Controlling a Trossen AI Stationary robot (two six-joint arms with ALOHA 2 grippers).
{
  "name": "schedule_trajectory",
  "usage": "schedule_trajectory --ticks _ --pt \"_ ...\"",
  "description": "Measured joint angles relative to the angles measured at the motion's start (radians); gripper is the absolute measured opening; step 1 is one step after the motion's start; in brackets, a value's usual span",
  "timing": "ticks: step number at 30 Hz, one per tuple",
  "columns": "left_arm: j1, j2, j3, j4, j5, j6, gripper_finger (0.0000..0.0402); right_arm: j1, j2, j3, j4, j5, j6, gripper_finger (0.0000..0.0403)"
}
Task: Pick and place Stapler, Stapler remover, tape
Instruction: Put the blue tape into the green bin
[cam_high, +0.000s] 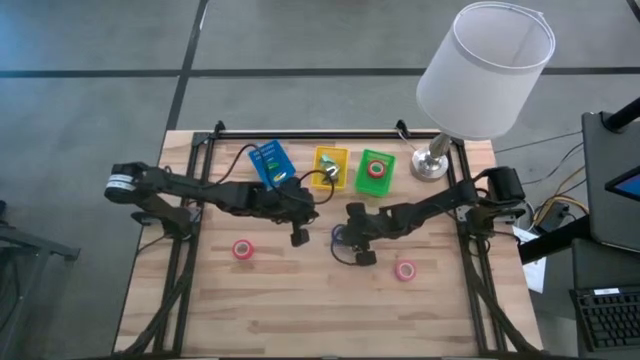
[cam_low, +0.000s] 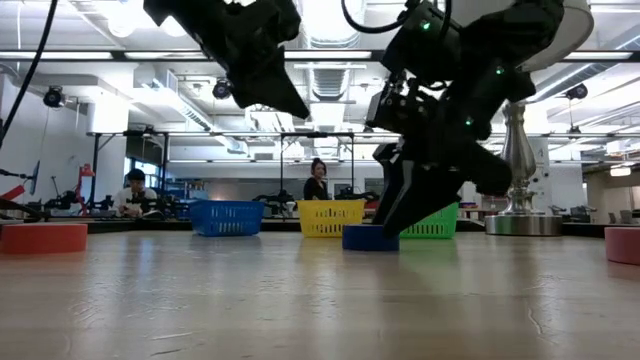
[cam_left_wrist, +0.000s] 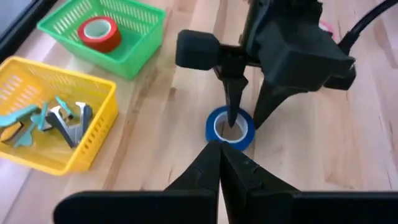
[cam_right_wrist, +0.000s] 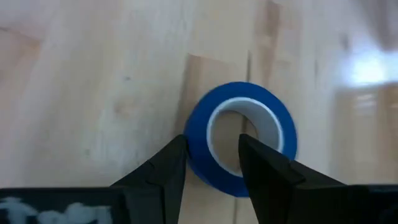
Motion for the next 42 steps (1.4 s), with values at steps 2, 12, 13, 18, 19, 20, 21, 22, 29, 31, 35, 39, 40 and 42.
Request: schedule_trajectory --ticks 2,12,13,18,19,20,21,22,29,31,35,39,40,42 --pt "0.0 0.0 -0.009 0.005 0.001 -0.007 0.0008 -0.002 0.007 0.004 0.0 -0.049 0.001 0.0144" --pt "-0.002 0.002 -0.016 0.006 0.001 -0.023 0.0008 -0.018 0.042 0.017 0.003 -0.079 -0.079 0.0123" --pt "-0.003 0.002 -0.016 0.006 0.001 -0.025 0.0008 -0.021 0.043 0.019 -0.005 -0.079 -0.096 0.0114" --pt "-0.017 0.003 -0.016 0.006 0.0 -0.031 0.0009 -0.04 0.044 0.02 -0.037 -0.094 -0.142 0.0058" --pt "-0.021 0.003 -0.016 0.006 0.0 -0.032 0.0009 -0.044 0.039 0.024 -0.052 -0.103 -0.15 0.0047" --pt "-0.025 0.003 -0.016 0.006 0.0 -0.033 0.0009 -0.046 0.034 0.032 -0.077 -0.117 -0.159 0.0039" --pt "-0.029 0.003 -0.016 0.006 -0.001 -0.038 0.0009 -0.049 0.024 0.043 -0.108 -0.133 -0.166 0.0033" --pt "-0.033 0.003 -0.016 0.006 -0.001 -0.044 0.0009 -0.049 0.012 0.054 -0.153 -0.145 -0.175 0.0033" --pt "-0.071 0.003 -0.045 0.008 -0.065 -0.117 0.0009 -0.051 -0.142 0.108 -0.334 0.038 -0.166 0.0043" --pt "-0.083 0.003 -0.06 0.01 -0.075 -0.15 0.0009 -0.064 -0.171 0.08 -0.339 0.169 -0.176 0.0045" --pt "-0.11 0.004 -0.091 0.024 -0.085 -0.215 0.0009 -0.115 -0.219 0.034 -0.326 0.427 -0.169 0.0044" --pt "-0.14 0.004 -0.097 0.028 -0.146 -0.24 0.0009 -0.214 -0.23 -0.031 -0.317 0.53 -0.123 0.0048" --pt "-0.145 0.004 -0.097 0.032 -0.162 -0.239 0.0009 -0.245 -0.233 -0.046 -0.297 0.524 -0.107 0.0051" --pt "-0.151 0.004 -0.096 0.043 -0.182 -0.235 0.0009 -0.297 -0.237 -0.069 -0.277 0.474 -0.076 0.0057"
